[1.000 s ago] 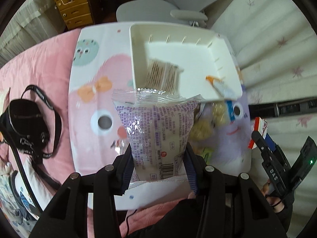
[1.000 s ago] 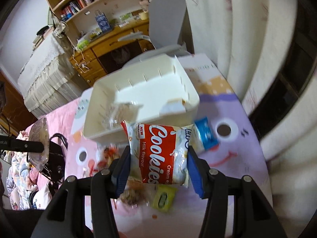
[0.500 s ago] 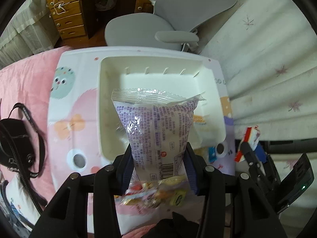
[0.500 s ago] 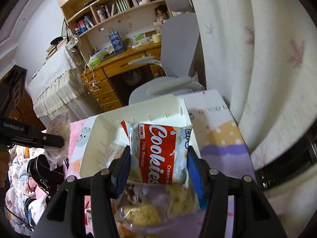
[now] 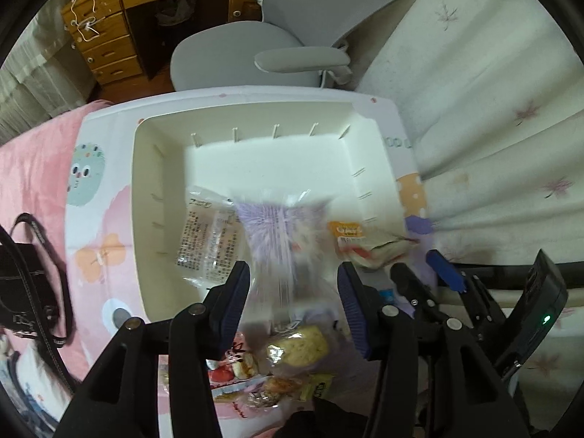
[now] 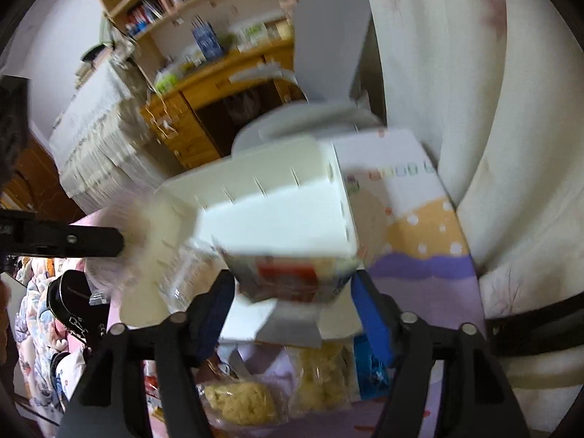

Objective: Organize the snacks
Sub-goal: 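Withdraw both tools from the box toward the remaining snacks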

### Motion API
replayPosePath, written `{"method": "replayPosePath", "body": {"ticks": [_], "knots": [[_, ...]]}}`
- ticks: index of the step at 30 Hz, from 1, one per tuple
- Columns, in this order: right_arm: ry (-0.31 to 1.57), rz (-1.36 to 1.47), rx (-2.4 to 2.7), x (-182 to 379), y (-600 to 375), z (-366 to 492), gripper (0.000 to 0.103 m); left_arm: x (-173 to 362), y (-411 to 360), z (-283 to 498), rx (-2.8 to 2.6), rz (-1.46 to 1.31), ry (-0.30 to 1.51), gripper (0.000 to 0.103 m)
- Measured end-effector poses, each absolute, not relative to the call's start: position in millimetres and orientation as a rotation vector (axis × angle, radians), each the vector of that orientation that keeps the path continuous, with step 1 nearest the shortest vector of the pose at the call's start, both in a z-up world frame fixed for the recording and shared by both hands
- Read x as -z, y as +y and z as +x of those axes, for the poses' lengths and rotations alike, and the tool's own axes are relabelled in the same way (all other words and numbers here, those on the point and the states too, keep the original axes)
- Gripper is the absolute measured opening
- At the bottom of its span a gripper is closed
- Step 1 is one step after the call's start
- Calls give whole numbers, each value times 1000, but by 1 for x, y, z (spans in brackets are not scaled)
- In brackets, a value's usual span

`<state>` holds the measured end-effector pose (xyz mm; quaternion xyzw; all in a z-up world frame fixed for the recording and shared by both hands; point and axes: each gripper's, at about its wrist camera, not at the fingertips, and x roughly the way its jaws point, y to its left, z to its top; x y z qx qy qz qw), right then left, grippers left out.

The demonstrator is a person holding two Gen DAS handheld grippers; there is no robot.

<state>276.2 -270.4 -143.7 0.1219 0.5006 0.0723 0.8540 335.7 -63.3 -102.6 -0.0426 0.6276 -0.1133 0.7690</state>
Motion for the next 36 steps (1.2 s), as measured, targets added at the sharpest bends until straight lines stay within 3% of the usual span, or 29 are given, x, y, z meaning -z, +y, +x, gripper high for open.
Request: {"method": "replayPosePath", "body": {"ticks": [18,36], "knots": [[989,278,-133,113,-275,244,70,80,-43,297,260,-104,1313,49],[870,266,-74,61,-237,162,70,51,32,198,300,-106,1278,49]]}}
